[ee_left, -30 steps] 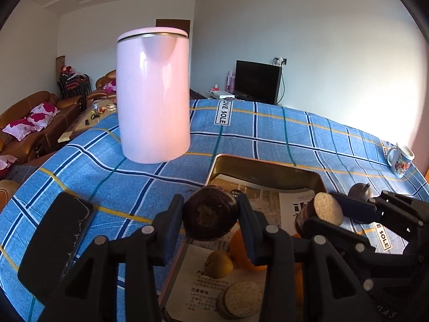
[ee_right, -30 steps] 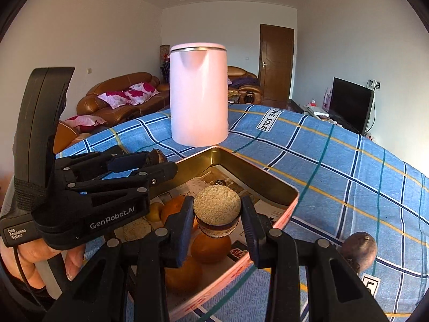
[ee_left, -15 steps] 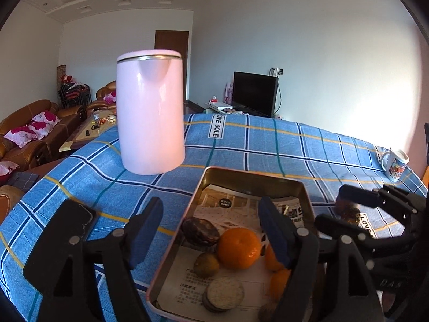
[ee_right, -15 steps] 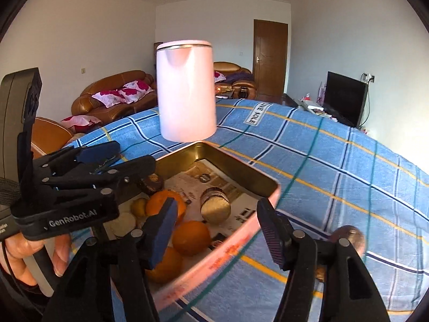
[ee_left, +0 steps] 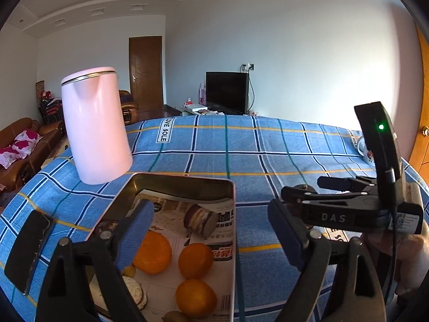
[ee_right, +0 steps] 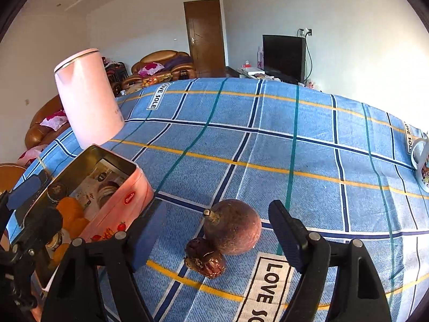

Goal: Organize fruits
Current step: 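Grasp the purple passion fruit with the right tool while the left tool grasps a mangosteen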

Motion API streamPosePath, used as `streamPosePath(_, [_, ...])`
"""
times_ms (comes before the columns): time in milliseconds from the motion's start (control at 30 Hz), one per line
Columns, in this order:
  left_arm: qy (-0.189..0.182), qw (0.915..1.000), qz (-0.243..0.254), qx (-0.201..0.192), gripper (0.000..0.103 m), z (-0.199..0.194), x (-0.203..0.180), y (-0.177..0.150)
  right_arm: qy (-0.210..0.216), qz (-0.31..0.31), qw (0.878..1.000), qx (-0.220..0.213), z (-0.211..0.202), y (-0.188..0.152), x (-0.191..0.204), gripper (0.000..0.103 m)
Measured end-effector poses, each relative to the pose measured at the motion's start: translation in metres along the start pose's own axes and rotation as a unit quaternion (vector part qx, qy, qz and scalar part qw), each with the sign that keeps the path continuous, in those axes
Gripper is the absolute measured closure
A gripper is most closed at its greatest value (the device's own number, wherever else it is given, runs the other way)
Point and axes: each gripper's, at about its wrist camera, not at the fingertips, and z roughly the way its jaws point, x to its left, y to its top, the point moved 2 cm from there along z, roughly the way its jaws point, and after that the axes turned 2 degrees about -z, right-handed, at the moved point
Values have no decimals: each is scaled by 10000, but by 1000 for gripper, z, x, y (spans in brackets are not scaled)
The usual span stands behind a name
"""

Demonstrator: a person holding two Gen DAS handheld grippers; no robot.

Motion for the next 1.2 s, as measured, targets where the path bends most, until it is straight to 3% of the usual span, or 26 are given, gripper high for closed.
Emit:
streamPosePath(167, [-54,10000,58,16,14,1,-7,1,185,481,9979,402,19,-3,-16,24])
streamPosePath(200, [-71,10000,54,16,14,1,-8,1,259,576,9969,469,23,-4,-20,28])
streamPosePath(233, [-98,9999,41,23,14,2,-10,1,312,618,9962,530,25,-7,-22,44])
streamPosePath(333, [-176,9998,79,75,14,3,-20,-1,480,723,9946,577,26,-12,-29,52])
streamPosePath(400, [-217,9996,146,85,14,3,-28,-1,545,731,9947,470,19,-14,-35,52])
streamPosePath(600, [-425,9983,314,241,14,11,-59,-1,169,782,9967,-119,-28,-24,-62,52])
streamPosePath(867, [-656,9927,529,862,15,36,-91,-10,-58,738,9962,-457,-64,-45,-86,52])
streamPosePath(1000, [-588,9891,828,1071,23,41,-103,-21,-8,681,9959,-588,-72,-50,-85,52])
streamPosePath(1200, [-702,9836,815,1449,39,51,-105,-29,20,550,9961,-686,-76,-51,-82,52])
